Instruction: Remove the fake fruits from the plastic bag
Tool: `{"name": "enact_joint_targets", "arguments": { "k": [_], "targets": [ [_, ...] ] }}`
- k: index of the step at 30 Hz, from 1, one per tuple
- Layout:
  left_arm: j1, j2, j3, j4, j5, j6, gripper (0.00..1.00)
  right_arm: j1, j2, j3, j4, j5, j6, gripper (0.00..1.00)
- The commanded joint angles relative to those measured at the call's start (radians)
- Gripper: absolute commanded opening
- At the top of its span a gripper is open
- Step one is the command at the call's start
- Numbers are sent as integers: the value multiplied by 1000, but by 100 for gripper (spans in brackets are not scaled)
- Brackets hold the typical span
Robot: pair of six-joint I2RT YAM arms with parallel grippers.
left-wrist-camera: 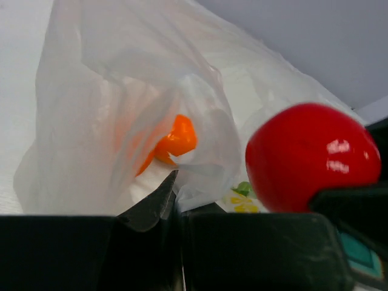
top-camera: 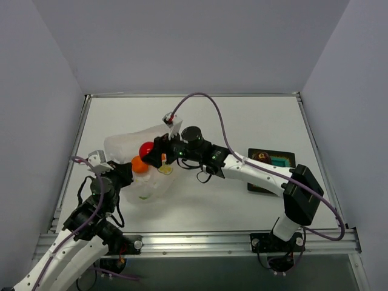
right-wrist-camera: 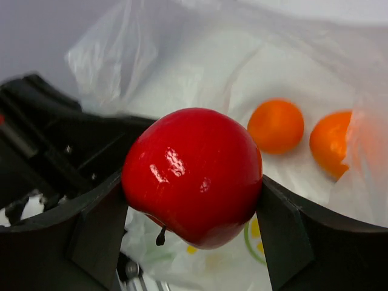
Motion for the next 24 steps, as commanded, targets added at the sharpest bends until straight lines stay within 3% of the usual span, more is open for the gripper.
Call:
{"name": "enact_joint_targets", "arguments": {
  "k": [1,5,10,14,18,24],
  "targets": [
    [4,114,1,96,-18,-19,2,84,-87,-77,-41,78,-41,43],
    [4,173,15,162,-24,-19,2,92,-210,-131,31,114,-60,43],
    [3,121,0,122,-16,-9,2,87,-348,-166,51,216,-107,43],
    [3,55,-86,58,8,-48,2,55,-503,-287,74,432,-104,45],
    [4,-19,-155,34,42,-61,2,-84,-725,-485,-54,871,28,45],
    [4,-65,-187,34,83,-4,2,-434,-1035,-770,-345,1012,251,41]
  ]
}}
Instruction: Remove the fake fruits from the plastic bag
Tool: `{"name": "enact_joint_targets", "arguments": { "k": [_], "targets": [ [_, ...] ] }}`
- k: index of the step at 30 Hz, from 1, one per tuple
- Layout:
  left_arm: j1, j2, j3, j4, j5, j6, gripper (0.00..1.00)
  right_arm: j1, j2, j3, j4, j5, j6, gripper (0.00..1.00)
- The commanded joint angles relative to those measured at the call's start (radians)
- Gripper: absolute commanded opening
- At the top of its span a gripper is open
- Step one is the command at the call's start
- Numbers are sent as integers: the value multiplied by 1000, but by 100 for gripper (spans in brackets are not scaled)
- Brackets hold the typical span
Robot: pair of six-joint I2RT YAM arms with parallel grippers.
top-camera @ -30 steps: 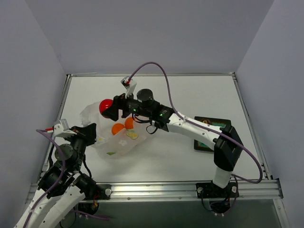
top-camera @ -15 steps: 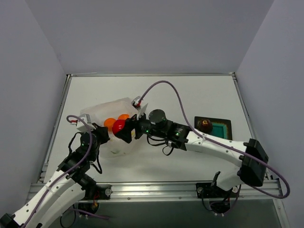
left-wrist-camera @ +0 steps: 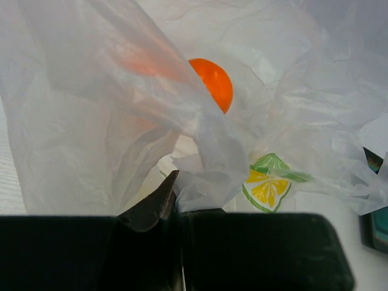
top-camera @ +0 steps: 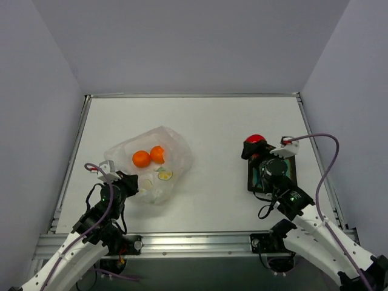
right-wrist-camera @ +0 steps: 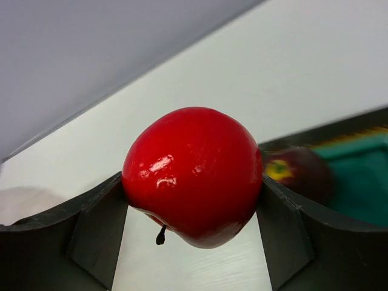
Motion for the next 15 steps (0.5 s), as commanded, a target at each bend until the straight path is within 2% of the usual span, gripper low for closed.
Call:
{"name": "enact_joint_targets", "arguments": {
  "k": [1,4,8,15],
  "targets": [
    [3,-7,26,12,34,38,2,-170,-114,-90,-190,196,141,41],
    [3,-4,27,17,56,62,2,-285,-135,-159,-220,243,175,41],
    [3,-23,32,8,71,90,2,-406,-53,-192,-221,219,234,40],
    [3,-58,29,9,103,95,2,-598,135,-202,-60,21,227,40]
  ]
}}
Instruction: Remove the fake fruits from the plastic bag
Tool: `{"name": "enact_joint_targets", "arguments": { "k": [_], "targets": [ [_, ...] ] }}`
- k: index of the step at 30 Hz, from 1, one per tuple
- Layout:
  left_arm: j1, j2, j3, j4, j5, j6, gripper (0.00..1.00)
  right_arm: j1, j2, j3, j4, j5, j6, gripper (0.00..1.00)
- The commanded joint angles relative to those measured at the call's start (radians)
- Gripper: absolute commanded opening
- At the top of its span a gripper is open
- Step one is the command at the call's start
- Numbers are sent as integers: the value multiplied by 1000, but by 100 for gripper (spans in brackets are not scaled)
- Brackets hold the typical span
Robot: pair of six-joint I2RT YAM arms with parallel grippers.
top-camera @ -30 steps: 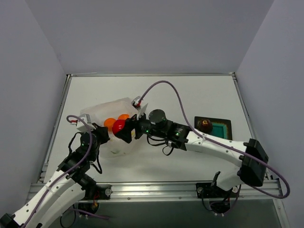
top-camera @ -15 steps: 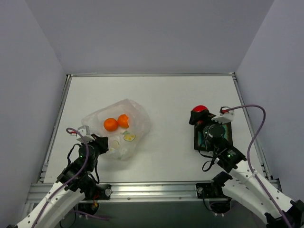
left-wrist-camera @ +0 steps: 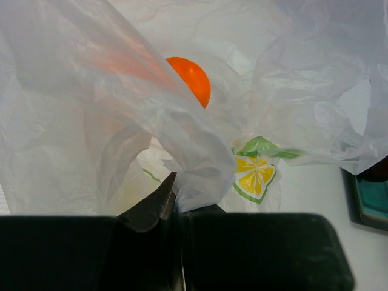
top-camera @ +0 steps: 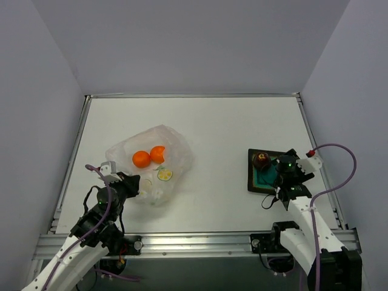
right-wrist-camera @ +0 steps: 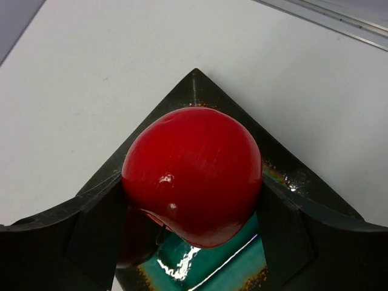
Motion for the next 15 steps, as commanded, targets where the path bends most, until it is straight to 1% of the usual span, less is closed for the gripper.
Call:
{"name": "enact_joint_targets", "arguments": {
  "k": [1,2,5,6,10,13,14,15],
  "targets": [
    [3,0,33,6,33,26,2,-73,74,-11,125,-91,22,40],
    [3,2,30,9,38,24,2,-99,119,-11,156,-114,21,40],
    [3,6,27,15,43,20,2,-105,192,-11,201,-155,21,40],
    [4,9,33,8,37,20,2,-131,206,-11,207,-177,24,41],
    [4,6,36,0,26,21,2,-135,245,-27,247,-230,29,45],
    [4,6,36,-1,20,23,2,-135,256,-38,261,-235,38,59],
    [4,6,38,-1,20,24,3,-135,263,-47,268,-235,41,67],
    [4,9,39,-3,14,26,2,-136,269,-50,270,-235,45,73]
  ]
}}
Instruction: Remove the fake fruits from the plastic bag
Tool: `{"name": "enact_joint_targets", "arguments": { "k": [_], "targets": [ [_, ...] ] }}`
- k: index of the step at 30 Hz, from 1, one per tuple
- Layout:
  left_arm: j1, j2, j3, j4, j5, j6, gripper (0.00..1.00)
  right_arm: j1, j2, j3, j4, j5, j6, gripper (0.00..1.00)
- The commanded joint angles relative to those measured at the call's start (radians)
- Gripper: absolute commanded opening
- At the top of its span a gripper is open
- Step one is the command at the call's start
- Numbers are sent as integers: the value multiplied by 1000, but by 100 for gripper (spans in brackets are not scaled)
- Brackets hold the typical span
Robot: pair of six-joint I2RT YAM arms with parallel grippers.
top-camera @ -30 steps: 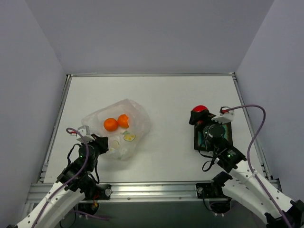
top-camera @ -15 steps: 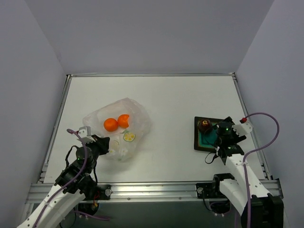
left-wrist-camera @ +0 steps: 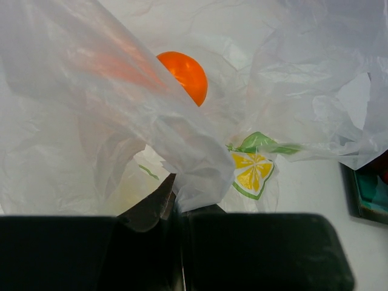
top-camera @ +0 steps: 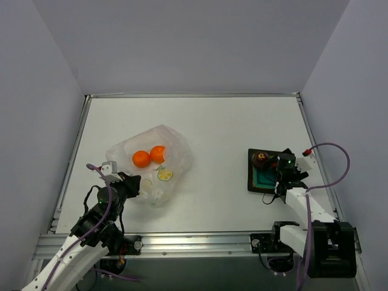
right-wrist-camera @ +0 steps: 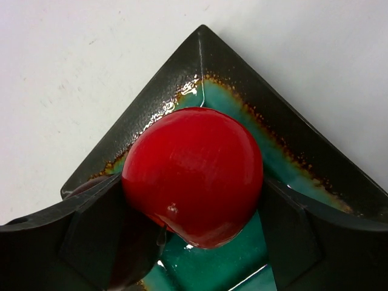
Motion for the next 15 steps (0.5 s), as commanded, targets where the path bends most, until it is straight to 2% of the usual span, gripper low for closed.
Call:
{"name": "enact_joint_targets", "arguments": {
  "k": [1,2,4,5,8,13,15],
  "targets": [
    [4,8,42,-4,-21,25,2,-8,20,-12,54,-17,23,77],
    [3,8,44,-7,-28,25,2,-10,25,-8,54,-28,23,82],
    [4,2,48,-15,-41,29,2,-11,16,-3,48,-35,17,86],
    [4,-2,48,-16,-44,31,2,-14,-21,1,24,-37,18,91],
    [4,-21,45,-26,-50,36,2,-14,-137,27,-47,-35,17,97],
    [4,-22,45,-30,-61,37,2,-13,-338,96,-180,-69,-17,98],
    [3,-7,44,-29,-61,36,2,-4,-386,116,-197,-130,-26,93]
  ]
}}
